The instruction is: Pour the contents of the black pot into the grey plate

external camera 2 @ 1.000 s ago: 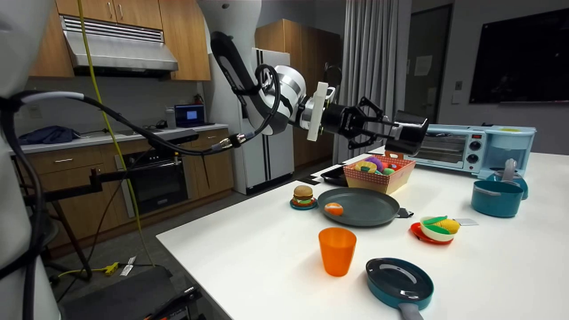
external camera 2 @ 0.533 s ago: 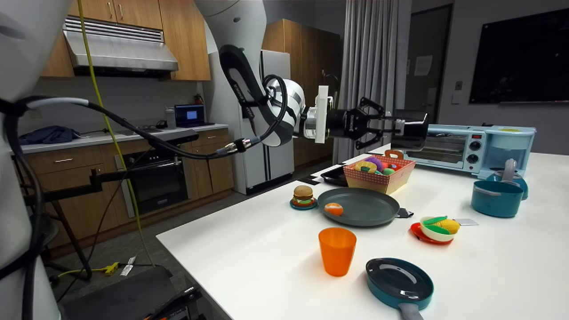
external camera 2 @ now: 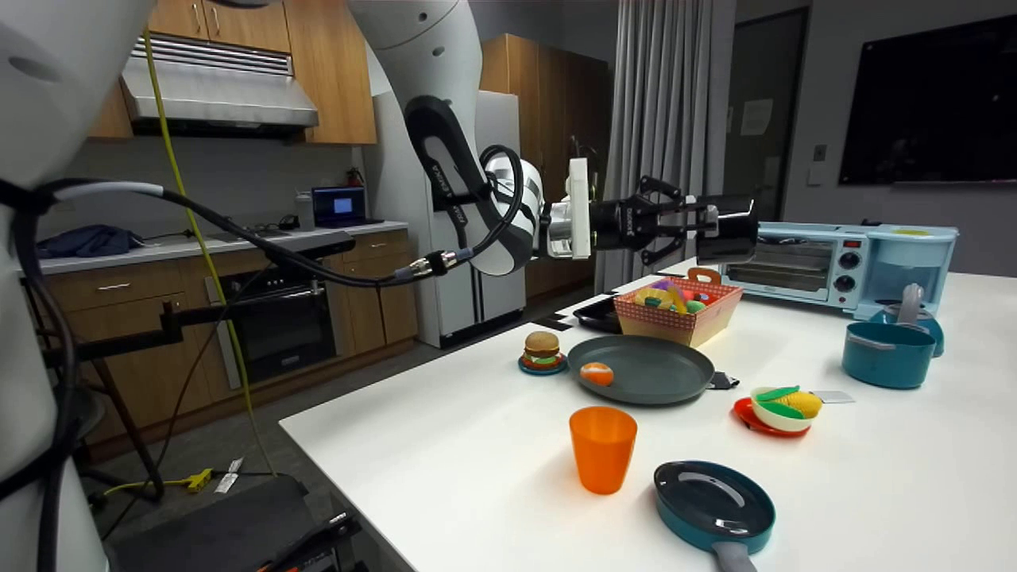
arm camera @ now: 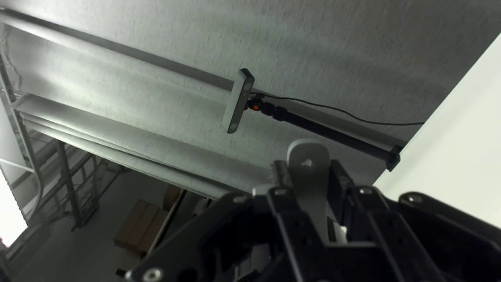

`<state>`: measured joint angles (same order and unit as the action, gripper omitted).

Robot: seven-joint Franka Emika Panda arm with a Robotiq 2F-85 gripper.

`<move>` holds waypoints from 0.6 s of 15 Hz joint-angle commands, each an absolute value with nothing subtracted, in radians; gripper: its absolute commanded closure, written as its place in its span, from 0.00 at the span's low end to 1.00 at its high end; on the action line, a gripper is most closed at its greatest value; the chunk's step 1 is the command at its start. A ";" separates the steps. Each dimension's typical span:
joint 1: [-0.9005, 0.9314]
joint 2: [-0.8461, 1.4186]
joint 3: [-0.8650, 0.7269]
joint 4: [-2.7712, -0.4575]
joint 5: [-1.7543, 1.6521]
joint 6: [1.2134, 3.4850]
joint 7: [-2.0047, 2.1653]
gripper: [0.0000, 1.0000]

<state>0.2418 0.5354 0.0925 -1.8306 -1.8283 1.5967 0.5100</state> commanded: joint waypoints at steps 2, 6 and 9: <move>0.241 0.560 0.095 -1.823 -1.911 1.507 0.533 0.93; 0.238 0.571 0.101 -1.834 -1.921 1.447 0.576 0.93; 0.238 0.581 0.109 -1.843 -1.909 1.402 0.631 0.93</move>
